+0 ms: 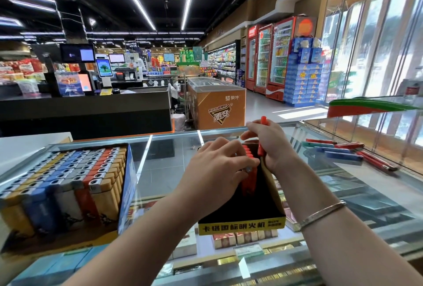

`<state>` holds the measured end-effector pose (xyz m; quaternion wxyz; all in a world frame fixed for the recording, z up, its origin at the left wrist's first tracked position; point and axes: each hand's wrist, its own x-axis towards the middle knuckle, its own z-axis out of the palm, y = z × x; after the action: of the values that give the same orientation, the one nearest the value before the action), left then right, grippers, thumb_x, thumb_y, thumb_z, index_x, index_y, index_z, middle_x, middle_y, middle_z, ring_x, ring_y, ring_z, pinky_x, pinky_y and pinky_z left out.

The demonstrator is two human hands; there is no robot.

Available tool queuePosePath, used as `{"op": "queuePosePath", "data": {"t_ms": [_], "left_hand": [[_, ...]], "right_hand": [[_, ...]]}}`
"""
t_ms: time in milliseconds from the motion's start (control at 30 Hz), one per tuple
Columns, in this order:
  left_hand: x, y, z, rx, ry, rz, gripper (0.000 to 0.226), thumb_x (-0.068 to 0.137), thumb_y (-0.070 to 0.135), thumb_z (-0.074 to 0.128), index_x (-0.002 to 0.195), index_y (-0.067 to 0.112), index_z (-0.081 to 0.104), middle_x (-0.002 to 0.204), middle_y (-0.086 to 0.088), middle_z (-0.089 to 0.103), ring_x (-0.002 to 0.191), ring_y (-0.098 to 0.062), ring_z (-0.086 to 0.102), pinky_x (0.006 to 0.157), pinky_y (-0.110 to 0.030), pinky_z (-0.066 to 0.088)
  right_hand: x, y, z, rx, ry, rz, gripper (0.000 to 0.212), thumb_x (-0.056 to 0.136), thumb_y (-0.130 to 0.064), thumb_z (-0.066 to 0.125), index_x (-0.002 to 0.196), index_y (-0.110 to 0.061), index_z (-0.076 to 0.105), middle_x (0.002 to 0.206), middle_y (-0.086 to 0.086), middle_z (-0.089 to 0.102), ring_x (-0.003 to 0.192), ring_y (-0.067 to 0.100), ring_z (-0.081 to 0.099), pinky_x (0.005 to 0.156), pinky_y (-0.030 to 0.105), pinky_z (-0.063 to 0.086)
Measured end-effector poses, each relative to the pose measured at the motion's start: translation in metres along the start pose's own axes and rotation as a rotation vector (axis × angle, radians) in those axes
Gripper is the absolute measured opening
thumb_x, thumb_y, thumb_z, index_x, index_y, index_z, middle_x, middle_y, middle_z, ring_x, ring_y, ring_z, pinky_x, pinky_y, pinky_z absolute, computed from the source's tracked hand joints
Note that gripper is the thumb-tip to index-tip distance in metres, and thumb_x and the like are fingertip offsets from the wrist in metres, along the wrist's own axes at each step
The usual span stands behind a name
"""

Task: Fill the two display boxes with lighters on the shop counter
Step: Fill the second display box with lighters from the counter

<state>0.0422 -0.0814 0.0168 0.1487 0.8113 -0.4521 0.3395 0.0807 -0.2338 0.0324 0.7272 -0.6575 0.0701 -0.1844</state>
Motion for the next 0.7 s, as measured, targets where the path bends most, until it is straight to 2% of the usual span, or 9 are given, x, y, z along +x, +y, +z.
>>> {"op": "queuePosePath", "data": {"t_ms": [167, 267, 367, 433, 500, 600, 700], "left_hand": [[0.001, 0.001, 0.000, 0.062, -0.004, 0.038, 0.026, 0.077, 0.024, 0.070, 0.102, 0.024, 0.071, 0.097, 0.005, 0.067, 0.098, -0.021, 0.059, 0.085, -0.038, 0.047], [0.002, -0.004, -0.005, -0.067, -0.100, -0.023, 0.031, 0.081, 0.025, 0.068, 0.112, 0.028, 0.066, 0.113, 0.010, 0.065, 0.112, -0.017, 0.054, 0.097, -0.040, 0.040], [-0.003, -0.014, -0.007, -0.141, -0.161, -0.045, 0.040, 0.084, 0.029, 0.065, 0.123, 0.034, 0.058, 0.121, 0.014, 0.061, 0.120, -0.008, 0.046, 0.105, -0.030, 0.030], [-0.006, -0.016, -0.009, -0.180, -0.142, -0.084, 0.045, 0.084, 0.032, 0.064, 0.127, 0.038, 0.052, 0.123, 0.013, 0.060, 0.121, -0.005, 0.042, 0.102, -0.025, 0.028], [-0.006, -0.016, -0.010, -0.231, -0.091, -0.151, 0.046, 0.084, 0.040, 0.059, 0.129, 0.041, 0.049, 0.123, 0.013, 0.059, 0.119, -0.004, 0.042, 0.098, -0.025, 0.033], [-0.004, -0.014, -0.010, -0.272, -0.027, -0.239, 0.049, 0.079, 0.050, 0.050, 0.127, 0.042, 0.047, 0.115, 0.021, 0.059, 0.116, -0.003, 0.044, 0.094, -0.025, 0.036], [-0.004, -0.013, -0.010, -0.373, 0.039, -0.322, 0.043, 0.080, 0.048, 0.055, 0.122, 0.041, 0.047, 0.104, 0.024, 0.061, 0.109, 0.002, 0.046, 0.083, -0.013, 0.032]], "right_hand": [[-0.001, -0.001, 0.001, -0.008, -0.006, 0.011, 0.013, 0.092, -0.018, 0.054, 0.080, -0.012, 0.055, 0.070, 0.008, 0.060, 0.072, 0.023, 0.059, 0.067, 0.037, 0.049], [-0.002, -0.002, 0.000, 0.019, 0.000, 0.025, 0.015, 0.093, -0.022, 0.053, 0.082, -0.012, 0.054, 0.068, 0.007, 0.060, 0.067, 0.022, 0.058, 0.062, 0.035, 0.048], [-0.001, -0.003, -0.004, 0.078, 0.032, 0.008, 0.028, 0.096, -0.034, 0.045, 0.081, -0.012, 0.051, 0.066, 0.007, 0.060, 0.059, 0.020, 0.054, 0.059, 0.031, 0.042], [0.000, -0.005, -0.006, 0.114, 0.078, -0.045, 0.034, 0.097, -0.037, 0.039, 0.075, -0.013, 0.048, 0.062, 0.007, 0.060, 0.055, 0.019, 0.053, 0.057, 0.030, 0.037], [-0.002, -0.009, -0.006, 0.169, 0.084, -0.099, 0.034, 0.096, -0.035, 0.037, 0.071, -0.015, 0.047, 0.058, 0.006, 0.062, 0.055, 0.019, 0.054, 0.060, 0.031, 0.037], [-0.007, -0.013, -0.001, 0.189, -0.001, -0.183, 0.038, 0.095, -0.035, 0.035, 0.066, -0.015, 0.050, 0.057, 0.004, 0.064, 0.057, 0.018, 0.056, 0.069, 0.036, 0.039], [-0.014, -0.015, 0.008, 0.114, -0.094, -0.274, 0.044, 0.096, -0.037, 0.032, 0.065, -0.014, 0.053, 0.062, 0.006, 0.064, 0.062, 0.018, 0.058, 0.081, 0.041, 0.039]]}}
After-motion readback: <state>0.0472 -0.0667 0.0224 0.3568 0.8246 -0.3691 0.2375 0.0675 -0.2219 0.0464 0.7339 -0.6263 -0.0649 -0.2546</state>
